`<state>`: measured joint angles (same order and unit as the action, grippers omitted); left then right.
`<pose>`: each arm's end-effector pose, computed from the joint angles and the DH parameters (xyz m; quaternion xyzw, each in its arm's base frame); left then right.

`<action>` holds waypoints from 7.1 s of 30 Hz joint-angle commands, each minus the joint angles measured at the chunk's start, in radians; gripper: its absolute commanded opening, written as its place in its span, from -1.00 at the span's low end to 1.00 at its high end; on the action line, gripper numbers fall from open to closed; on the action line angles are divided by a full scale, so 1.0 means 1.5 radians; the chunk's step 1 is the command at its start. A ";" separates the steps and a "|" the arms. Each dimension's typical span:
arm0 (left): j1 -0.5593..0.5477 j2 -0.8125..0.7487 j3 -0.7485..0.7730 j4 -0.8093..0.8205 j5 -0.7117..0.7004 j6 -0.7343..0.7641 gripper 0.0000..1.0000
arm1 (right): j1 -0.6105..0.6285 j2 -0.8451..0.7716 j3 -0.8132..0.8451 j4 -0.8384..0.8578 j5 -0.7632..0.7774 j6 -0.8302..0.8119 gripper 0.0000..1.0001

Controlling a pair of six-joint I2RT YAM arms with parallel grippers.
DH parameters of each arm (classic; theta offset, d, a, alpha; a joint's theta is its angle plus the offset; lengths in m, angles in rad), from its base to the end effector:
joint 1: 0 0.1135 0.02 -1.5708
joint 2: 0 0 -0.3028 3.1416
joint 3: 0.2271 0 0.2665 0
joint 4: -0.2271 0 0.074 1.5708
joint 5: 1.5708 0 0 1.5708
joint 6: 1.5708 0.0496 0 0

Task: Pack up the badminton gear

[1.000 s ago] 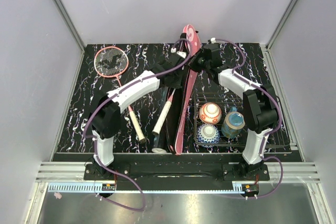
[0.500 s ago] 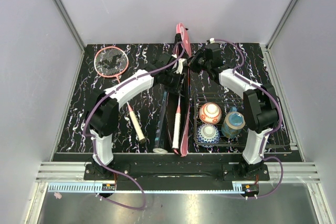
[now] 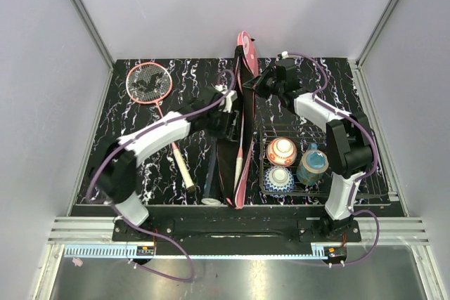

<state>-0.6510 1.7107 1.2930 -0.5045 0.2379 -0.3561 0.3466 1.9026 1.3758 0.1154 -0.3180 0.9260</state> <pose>0.3093 -0.2503 0.2655 0.1757 0.9254 -0.2512 0.2228 0.4502 0.1791 0.2727 0.1529 0.8164 0.4279 0.3563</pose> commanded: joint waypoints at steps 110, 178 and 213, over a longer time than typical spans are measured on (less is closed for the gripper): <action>-0.158 -0.040 0.173 -0.391 -0.635 -0.003 -1.00 | 0.026 0.060 0.310 -0.275 0.467 -0.002 -1.00; 0.154 -0.137 -0.150 0.308 0.625 -0.307 -1.00 | -0.030 0.024 0.061 0.285 0.176 -0.036 -1.00; 0.182 0.033 -0.219 0.620 0.566 -0.538 -1.00 | -0.032 -0.065 -0.034 0.274 0.144 -0.001 -1.00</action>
<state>-0.3851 1.8118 0.8669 0.8642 1.1721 -1.5242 0.3119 1.9297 1.3071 0.4160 -0.1219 0.9169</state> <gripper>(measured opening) 0.050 0.029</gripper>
